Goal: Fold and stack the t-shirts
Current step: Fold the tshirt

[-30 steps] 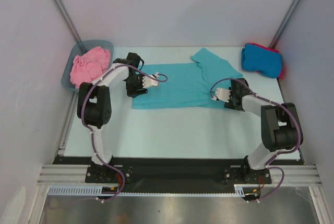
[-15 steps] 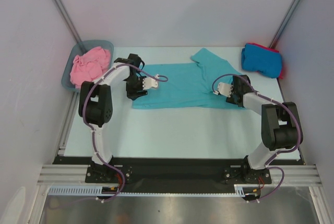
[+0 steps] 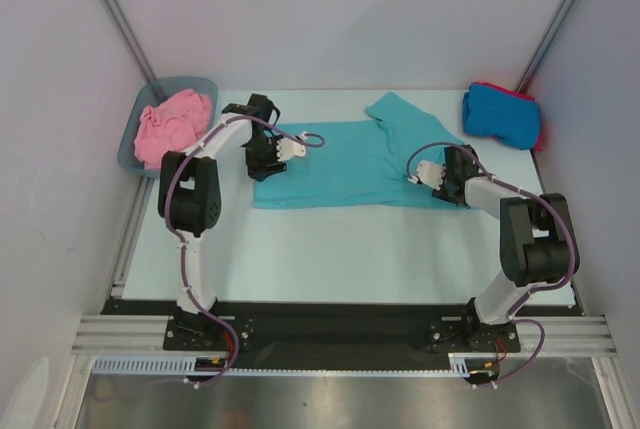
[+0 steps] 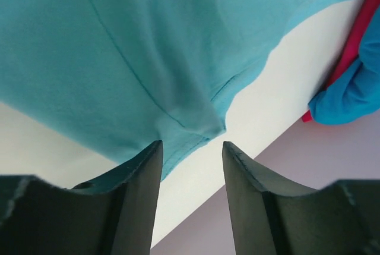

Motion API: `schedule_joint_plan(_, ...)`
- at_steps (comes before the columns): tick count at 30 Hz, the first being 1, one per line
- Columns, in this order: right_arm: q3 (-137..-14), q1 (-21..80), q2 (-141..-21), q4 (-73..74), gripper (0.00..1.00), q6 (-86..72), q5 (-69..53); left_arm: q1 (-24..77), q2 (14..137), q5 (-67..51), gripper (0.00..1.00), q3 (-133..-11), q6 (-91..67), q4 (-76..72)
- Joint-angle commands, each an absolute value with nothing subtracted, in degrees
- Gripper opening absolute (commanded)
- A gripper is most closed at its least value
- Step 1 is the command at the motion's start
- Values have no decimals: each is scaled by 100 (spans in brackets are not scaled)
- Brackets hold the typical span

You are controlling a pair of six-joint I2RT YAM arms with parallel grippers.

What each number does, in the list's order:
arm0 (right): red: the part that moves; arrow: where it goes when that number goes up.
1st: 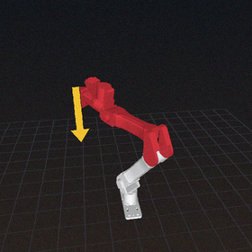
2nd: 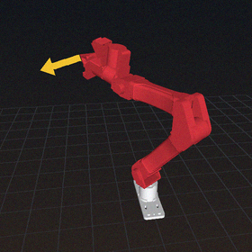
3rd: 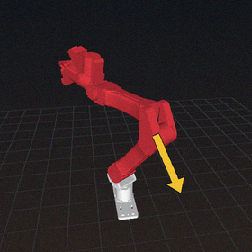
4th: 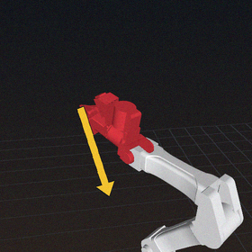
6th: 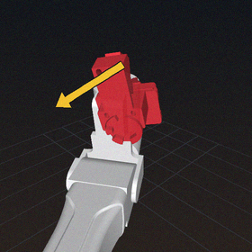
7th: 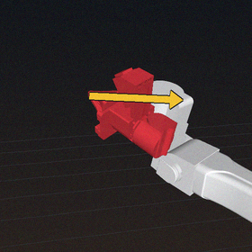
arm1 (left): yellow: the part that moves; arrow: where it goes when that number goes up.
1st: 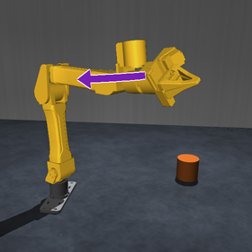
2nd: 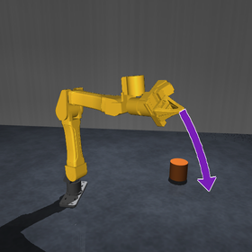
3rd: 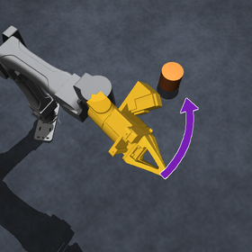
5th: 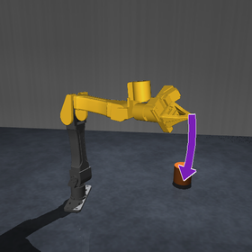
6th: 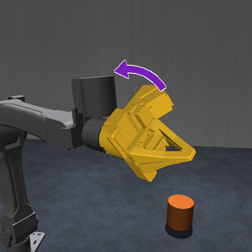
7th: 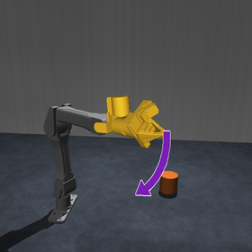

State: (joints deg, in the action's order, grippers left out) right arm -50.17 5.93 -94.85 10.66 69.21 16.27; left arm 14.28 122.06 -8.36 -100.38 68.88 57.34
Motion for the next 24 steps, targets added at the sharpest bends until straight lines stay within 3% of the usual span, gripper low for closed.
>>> schedule_joint_plan(1, -5300, 615, -9475, 1441, 51, 6688, 1441, 1468, 12243, -1037, 61, -10345, 6785, 5687)
schedule_joint_plan(24, -4650, 835, -8385, 2637, 53, 7119, 1072, 1468, 12436, -1011, 64, -10529, 6767, 5704)
